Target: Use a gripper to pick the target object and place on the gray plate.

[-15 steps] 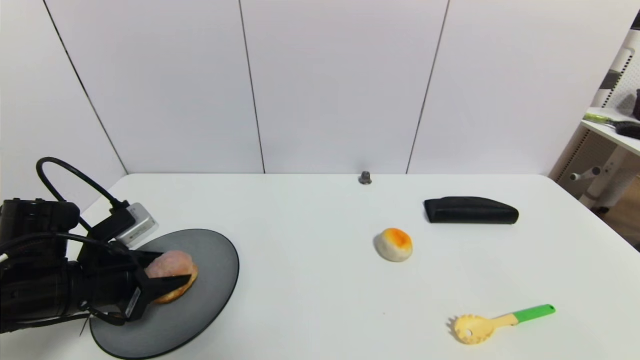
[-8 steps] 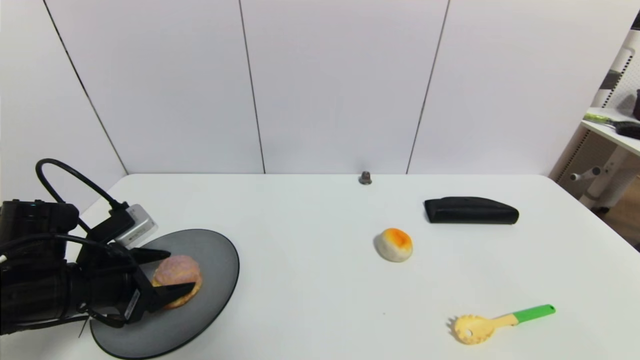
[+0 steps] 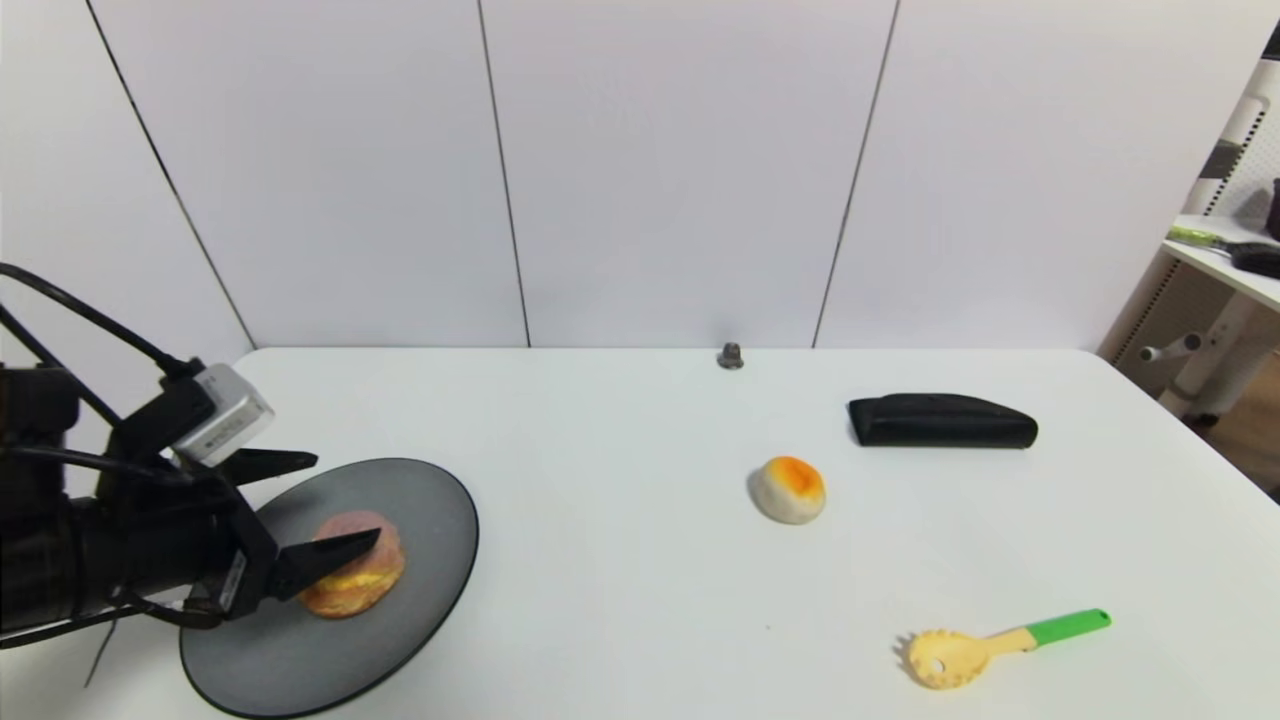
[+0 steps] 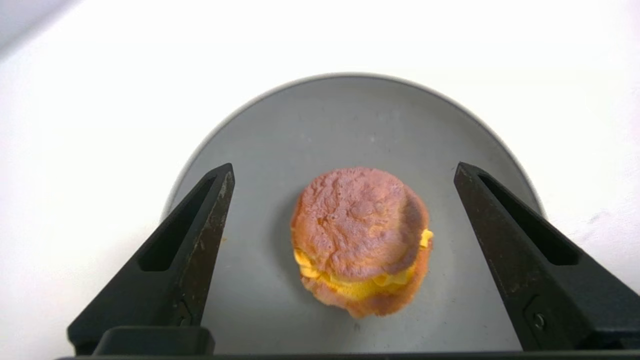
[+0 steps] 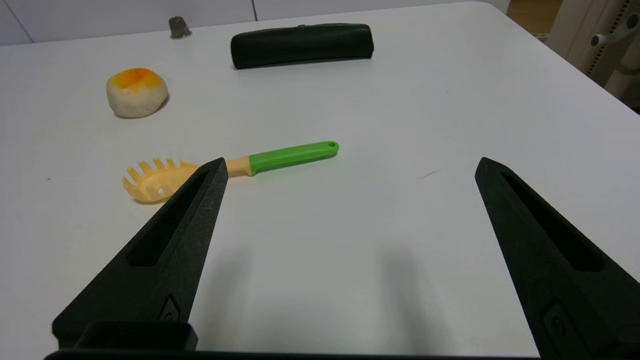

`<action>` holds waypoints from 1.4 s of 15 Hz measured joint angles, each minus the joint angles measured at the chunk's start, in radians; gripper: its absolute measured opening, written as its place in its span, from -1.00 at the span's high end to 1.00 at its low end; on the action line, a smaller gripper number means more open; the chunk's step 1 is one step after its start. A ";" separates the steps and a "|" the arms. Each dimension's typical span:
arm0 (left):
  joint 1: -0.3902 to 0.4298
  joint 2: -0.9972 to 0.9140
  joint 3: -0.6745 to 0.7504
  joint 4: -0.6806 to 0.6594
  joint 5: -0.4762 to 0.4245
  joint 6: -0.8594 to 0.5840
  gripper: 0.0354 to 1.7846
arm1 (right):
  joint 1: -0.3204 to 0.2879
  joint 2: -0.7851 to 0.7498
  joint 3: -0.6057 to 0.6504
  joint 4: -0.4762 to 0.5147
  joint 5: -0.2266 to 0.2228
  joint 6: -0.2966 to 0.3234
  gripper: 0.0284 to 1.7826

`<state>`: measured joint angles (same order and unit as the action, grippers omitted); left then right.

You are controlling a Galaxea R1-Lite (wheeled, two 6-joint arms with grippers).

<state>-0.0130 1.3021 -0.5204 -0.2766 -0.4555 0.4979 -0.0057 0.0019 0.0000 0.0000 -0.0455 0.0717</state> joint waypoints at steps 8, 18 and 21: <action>0.121 -0.681 0.068 0.282 0.088 -0.150 -0.86 | 0.000 0.000 0.000 0.000 -0.001 0.000 -0.92; 0.090 -1.033 0.259 0.189 0.130 -0.197 -0.89 | 0.000 0.000 0.000 0.000 0.000 0.000 -0.92; 0.049 -1.111 0.331 0.195 0.253 -0.223 -0.89 | 0.000 0.000 0.000 0.000 0.000 0.000 -0.92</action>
<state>0.0364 0.1909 -0.1894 -0.0813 -0.2030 0.2745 -0.0053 0.0019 0.0000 0.0000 -0.0460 0.0715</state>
